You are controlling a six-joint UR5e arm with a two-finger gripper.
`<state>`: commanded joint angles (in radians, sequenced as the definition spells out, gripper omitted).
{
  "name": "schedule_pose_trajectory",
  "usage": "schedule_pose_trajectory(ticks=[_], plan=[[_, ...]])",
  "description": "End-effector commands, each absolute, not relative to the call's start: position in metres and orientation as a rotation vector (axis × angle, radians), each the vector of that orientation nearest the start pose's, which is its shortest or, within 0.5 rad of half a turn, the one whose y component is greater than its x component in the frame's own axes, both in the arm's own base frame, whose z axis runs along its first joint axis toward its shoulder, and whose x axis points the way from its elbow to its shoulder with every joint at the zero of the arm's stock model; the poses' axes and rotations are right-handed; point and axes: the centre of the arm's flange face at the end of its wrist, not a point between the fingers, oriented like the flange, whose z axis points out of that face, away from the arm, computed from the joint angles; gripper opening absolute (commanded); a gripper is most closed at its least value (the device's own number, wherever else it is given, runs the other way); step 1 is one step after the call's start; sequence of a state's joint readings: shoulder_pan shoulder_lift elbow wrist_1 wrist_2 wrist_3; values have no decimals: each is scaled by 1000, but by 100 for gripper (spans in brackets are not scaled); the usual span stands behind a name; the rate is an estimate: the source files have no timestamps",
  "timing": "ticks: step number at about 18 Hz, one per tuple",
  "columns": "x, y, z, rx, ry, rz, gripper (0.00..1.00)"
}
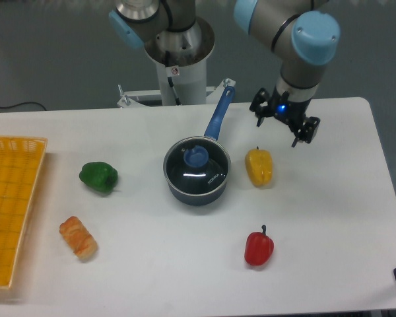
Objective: Open the lid
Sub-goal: 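Move the gripper over the saucepan's glass lid toward the blue knob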
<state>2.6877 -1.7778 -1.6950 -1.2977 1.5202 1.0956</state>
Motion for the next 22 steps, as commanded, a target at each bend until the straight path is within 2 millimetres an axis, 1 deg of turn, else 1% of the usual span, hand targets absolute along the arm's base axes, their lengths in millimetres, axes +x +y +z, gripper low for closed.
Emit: schedule_pose_trajectory(ticks=[2, 3, 5, 8, 9, 11, 12, 13, 16, 18, 19, 22], plan=[[-429, 378, 334, -3136, -49, -146, 100], [-428, 378, 331, -3140, -87, -159, 100], [-421, 377, 325, -3142, -235, -179, 100], [-406, 380, 321, -3141, -372, -204, 100], [-405, 380, 321, -3136, -426, -207, 100], [-405, 382, 320, -3107, -600, -199, 100], [-401, 386, 320, -3098, -653, -196, 100], [-396, 392, 319, -3099, -671, -196, 100], [-384, 402, 314, -3106, -715, -201, 100], [-378, 405, 318, -3092, -745, -196, 100], [-372, 411, 320, -3096, -731, -193, 100], [-351, 429, 314, -3123, -706, -193, 100]])
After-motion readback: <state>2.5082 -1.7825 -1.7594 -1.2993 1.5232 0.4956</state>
